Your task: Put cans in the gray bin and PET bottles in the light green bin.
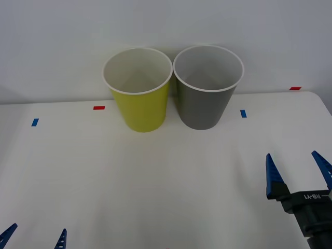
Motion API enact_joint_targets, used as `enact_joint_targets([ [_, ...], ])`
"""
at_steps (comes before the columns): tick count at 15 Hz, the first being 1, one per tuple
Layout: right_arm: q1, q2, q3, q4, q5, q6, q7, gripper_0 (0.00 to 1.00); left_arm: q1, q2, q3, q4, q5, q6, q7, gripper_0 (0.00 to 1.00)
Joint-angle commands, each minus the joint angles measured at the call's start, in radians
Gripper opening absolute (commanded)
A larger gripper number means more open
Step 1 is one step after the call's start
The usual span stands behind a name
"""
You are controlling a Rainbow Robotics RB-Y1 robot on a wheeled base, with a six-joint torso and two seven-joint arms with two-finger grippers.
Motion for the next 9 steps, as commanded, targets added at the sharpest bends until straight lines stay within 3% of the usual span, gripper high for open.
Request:
enact_joint_targets([
  [1, 0.074, -0.016, 0.028, 0.0, -0.001, -0.055, -0.004, 1.0, 0.0, 0.0, 0.0, 0.0, 0.0, 0.0, 0.0, 1.0],
  [9, 0.177, -0.048, 0.079, 0.002, -0.004, -0.109, -0.009, 1.0, 0.0, 0.0, 0.0, 0.0, 0.0, 0.0, 0.0, 1.0],
])
